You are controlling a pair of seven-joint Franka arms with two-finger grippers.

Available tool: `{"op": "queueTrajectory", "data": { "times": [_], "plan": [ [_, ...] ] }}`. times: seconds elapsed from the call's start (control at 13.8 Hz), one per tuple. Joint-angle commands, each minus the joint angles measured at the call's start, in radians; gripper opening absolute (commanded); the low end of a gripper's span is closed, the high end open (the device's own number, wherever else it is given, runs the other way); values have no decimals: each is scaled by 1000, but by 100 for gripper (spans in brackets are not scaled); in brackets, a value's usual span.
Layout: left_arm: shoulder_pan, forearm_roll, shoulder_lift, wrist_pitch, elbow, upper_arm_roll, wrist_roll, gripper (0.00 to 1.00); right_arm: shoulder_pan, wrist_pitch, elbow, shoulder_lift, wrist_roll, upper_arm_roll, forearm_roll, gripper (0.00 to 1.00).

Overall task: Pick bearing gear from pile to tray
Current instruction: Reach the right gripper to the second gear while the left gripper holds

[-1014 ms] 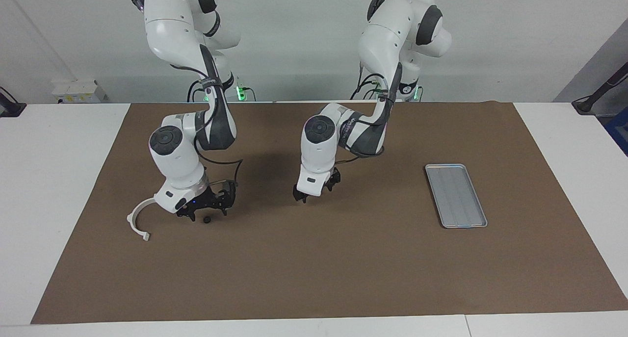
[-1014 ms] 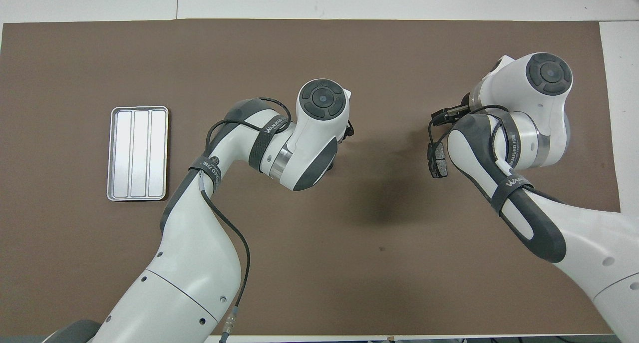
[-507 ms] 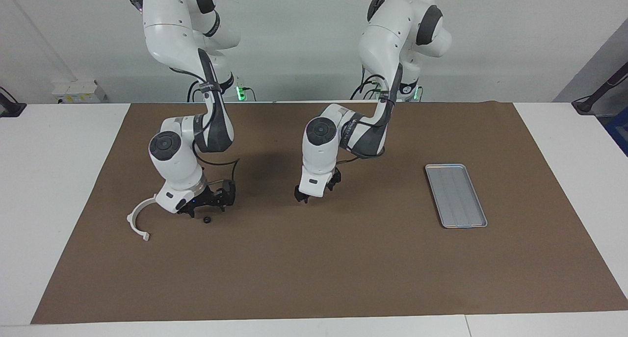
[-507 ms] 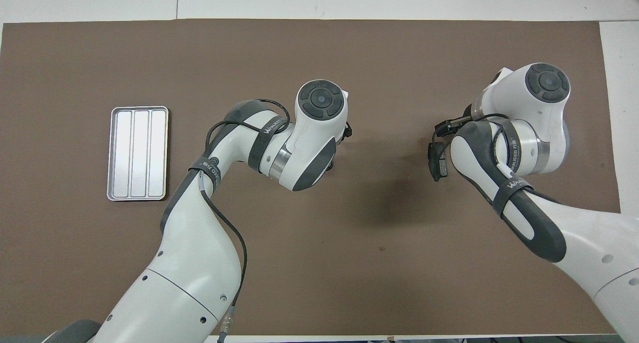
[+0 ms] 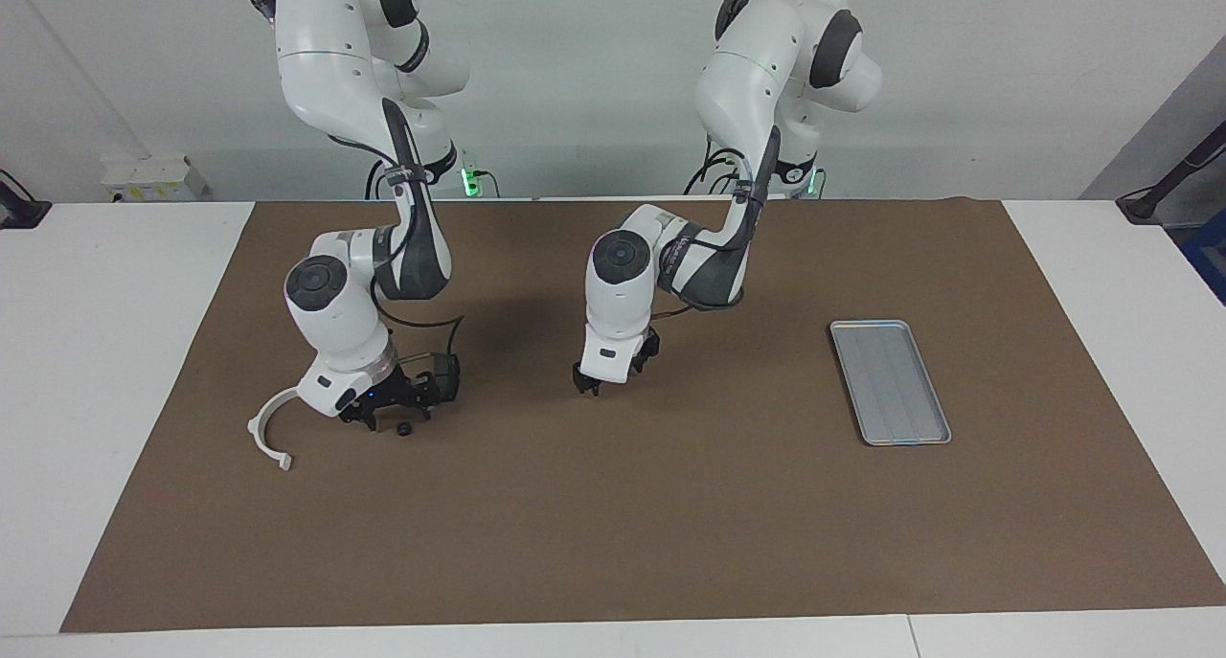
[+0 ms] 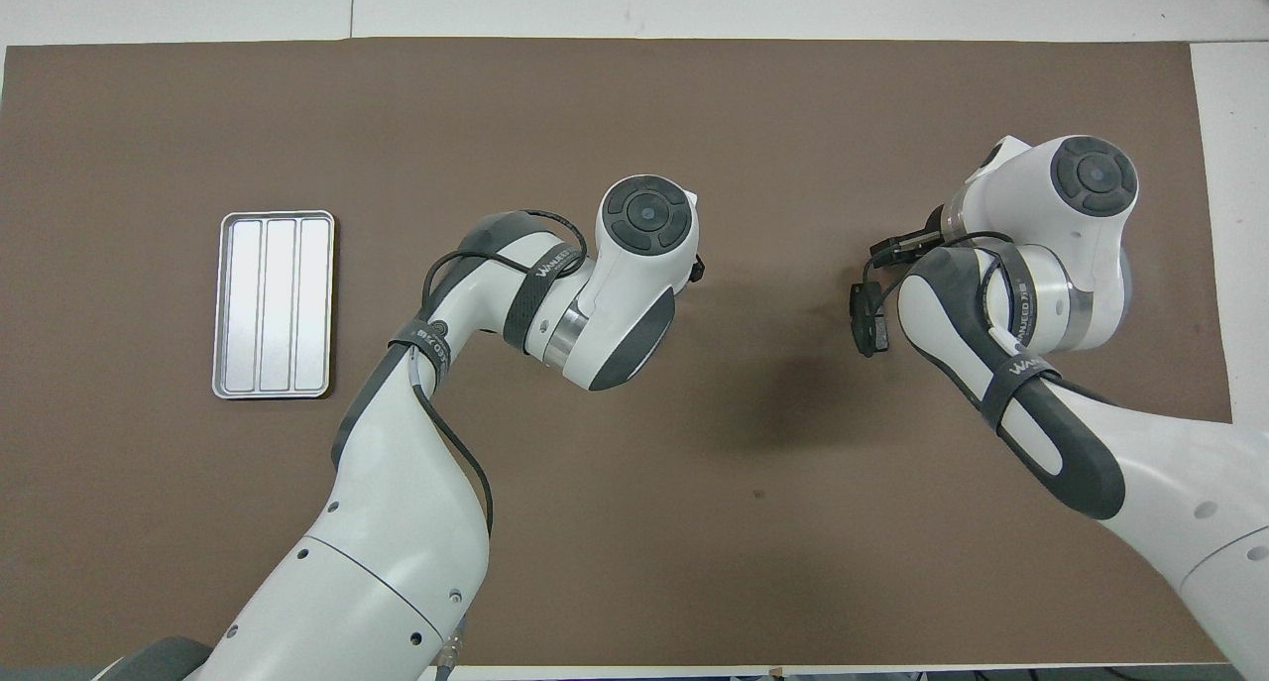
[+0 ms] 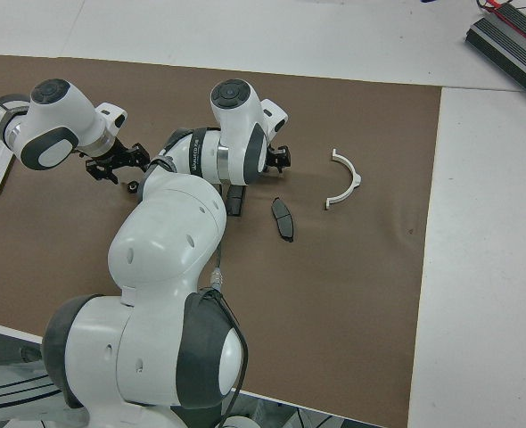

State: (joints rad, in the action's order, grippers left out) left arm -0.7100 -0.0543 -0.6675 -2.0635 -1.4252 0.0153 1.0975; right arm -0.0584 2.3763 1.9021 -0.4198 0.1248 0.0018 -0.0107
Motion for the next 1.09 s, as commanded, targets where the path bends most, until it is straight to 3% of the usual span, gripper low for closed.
{"op": "queueTrajectory", "data": {
  "times": [0.0,0.14,0.22,0.29,0.36,0.51,0.8,1.01],
  "plan": [
    [-23,-24,28,-24,-50,18,13,90,11,58,14,-10,21,10,-14,77],
    [-25,-24,37,-44,-72,18,13,89,8,64,14,-19,21,10,-14,59],
    [-25,-24,40,-59,-89,18,13,88,6,64,12,-23,21,10,-14,40],
    [-25,-24,46,-69,-99,18,13,87,6,63,9,-24,18,10,-14,11],
    [-25,-24,46,-69,-100,15,13,84,5,61,3,-24,15,10,-14,0],
    [-25,-24,46,-69,-100,18,12,75,6,29,-23,-11,13,9,-14,0],
    [-23,-24,48,-64,-101,15,10,33,6,-207,-223,10,16,6,14,0],
    [-25,-24,54,-66,-118,18,10,21,2,-362,-403,12,15,6,47,0]
  ]
}}
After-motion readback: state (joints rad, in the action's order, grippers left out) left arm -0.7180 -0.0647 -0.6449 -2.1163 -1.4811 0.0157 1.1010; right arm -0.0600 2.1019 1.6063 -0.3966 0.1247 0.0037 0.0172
